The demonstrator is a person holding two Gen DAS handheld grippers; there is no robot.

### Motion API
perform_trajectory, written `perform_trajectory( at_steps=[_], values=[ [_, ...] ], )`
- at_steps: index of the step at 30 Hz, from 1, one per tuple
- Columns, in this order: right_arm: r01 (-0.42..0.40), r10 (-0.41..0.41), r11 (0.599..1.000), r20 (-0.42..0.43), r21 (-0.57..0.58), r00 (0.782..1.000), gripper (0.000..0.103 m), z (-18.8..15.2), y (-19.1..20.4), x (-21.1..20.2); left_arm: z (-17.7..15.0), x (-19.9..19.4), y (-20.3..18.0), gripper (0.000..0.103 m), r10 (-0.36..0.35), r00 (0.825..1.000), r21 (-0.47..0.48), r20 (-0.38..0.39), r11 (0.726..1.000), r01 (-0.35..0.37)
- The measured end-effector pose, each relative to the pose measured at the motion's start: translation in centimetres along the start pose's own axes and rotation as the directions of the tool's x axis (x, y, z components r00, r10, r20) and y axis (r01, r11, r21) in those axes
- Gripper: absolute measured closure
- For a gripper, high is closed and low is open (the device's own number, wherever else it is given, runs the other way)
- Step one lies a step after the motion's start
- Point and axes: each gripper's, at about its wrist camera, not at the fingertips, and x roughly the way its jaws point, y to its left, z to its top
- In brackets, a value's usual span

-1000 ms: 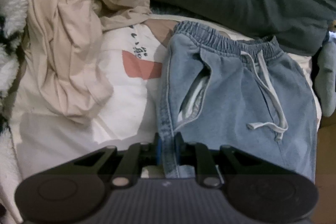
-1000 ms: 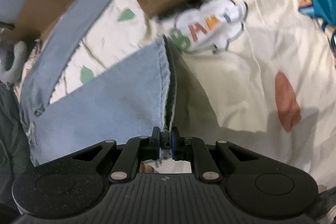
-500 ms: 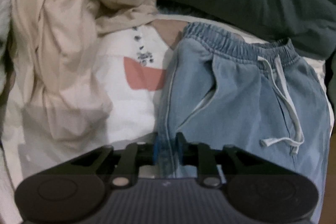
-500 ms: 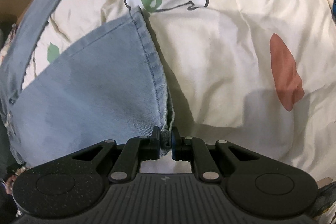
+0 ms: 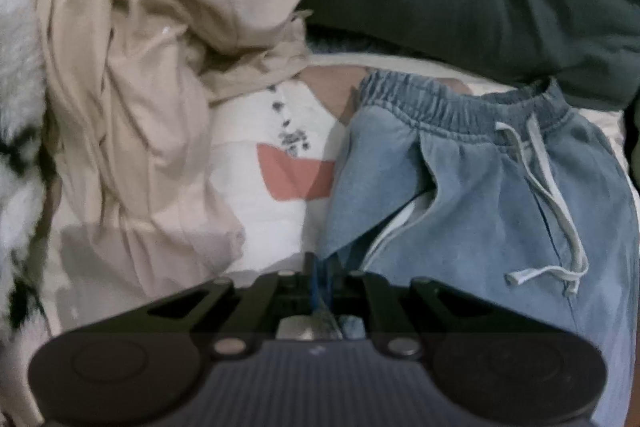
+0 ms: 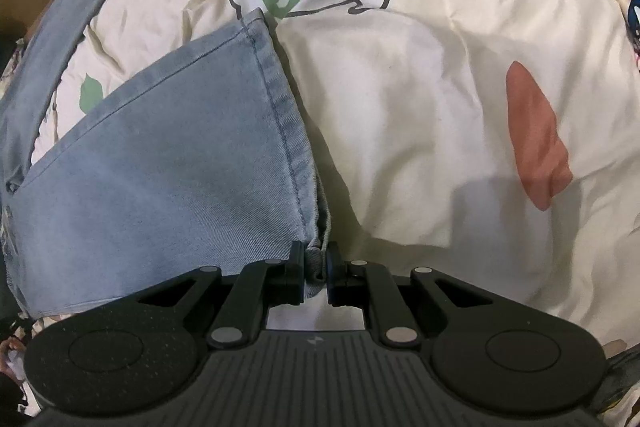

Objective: Fold clothes
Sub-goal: 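Open both grippers and release the jeans onto the duvet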

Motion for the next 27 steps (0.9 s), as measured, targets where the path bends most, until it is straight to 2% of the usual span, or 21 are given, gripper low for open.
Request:
perform_trajectory(
  at_steps=[2, 5, 9, 15, 20, 27],
  values=[
    [0.007, -0.007, 1.0, -0.015, 0.0, 1.0, 0.095, -0.2, -0.1, 0.7, -0.1, -0.3, -0.1, 0.079, 0.012, 1.0, 0.005, 0.012, 1.0, -0.012],
    [-0.025, 0.026, 0.999, -0.045, 0.028, 0.999, 0.092, -0.3, -1.2, 2.1, -0.3, -0.8, -0.2, 0.065, 0.03, 1.0, 0.037, 0.007, 0.999, -0.031],
    [-0.067, 0.067, 0.998, 0.023, 0.0, 0.997, 0.084, 0.4, -1.7, 0.8, -0.6, -1.9, 0.4, 0.056, 0.036, 0.999, 0.044, 0.016, 0.998, -0.037],
    [-0.092, 0.099, 0.994, 0.139, -0.055, 0.985, 0.082, 2.9, -1.8, -1.2, -1.7, -3.4, 1.3, 0.054, 0.047, 0.999, 0.061, 0.011, 0.997, -0.048],
    [-0.1, 0.125, 0.987, 0.21, -0.128, 0.97, 0.063, 6.2, -0.1, -1.0, -2.8, -4.6, 1.8, 0.053, 0.054, 0.999, 0.085, -0.003, 0.995, -0.054],
    [-0.088, 0.142, 0.974, 0.26, -0.208, 0.955, 0.063, 9.2, 2.3, 0.1, -4.0, -6.5, 2.2, 0.05, 0.057, 0.998, 0.126, -0.017, 0.99, -0.054]
  ],
)
